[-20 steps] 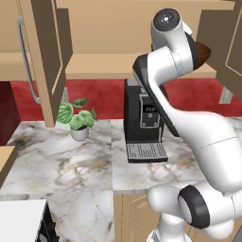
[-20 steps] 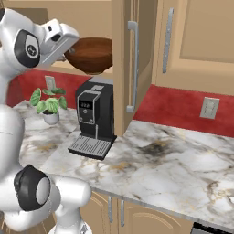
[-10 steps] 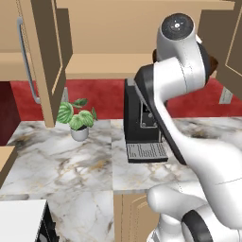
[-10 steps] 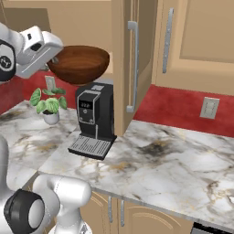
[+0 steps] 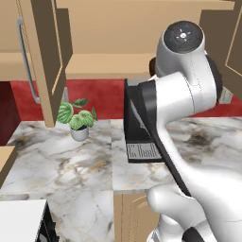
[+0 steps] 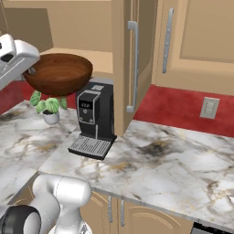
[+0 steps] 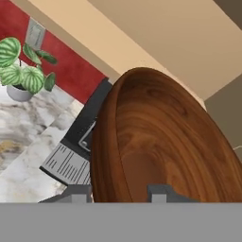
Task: Move the bowls from the cabinet to the plates on the dining table.
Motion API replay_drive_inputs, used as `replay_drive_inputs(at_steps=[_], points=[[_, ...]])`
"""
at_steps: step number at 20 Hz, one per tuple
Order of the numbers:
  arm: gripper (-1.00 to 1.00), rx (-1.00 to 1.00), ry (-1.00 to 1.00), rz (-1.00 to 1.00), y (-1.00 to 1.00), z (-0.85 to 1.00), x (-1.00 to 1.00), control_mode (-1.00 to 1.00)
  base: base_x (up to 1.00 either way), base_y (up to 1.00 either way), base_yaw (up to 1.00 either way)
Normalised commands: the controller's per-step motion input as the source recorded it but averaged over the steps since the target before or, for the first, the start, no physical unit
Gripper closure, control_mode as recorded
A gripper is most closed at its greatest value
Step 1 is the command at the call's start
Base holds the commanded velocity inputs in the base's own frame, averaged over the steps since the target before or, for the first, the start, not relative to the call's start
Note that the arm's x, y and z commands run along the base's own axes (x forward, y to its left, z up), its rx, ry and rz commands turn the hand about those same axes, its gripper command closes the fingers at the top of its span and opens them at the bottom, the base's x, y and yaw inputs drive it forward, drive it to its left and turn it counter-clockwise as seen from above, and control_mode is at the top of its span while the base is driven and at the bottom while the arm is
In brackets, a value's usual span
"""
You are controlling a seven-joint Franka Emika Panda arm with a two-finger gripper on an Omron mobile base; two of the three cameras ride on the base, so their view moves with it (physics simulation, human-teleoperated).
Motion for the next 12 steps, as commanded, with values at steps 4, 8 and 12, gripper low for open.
replay_drive_inputs(at_steps=[4, 8, 12], points=[[1.0, 0.0, 0.0, 0.0, -0.01, -0.15, -0.84, -1.0, 0.0, 0.0, 0.0], [1.0, 0.0, 0.0, 0.0, -0.01, -0.19, -0.75, -1.0, 0.0, 0.0, 0.0], [1.0, 0.0, 0.0, 0.0, 0.0, -0.05, -0.41, -1.0, 0.0, 0.0, 0.0]])
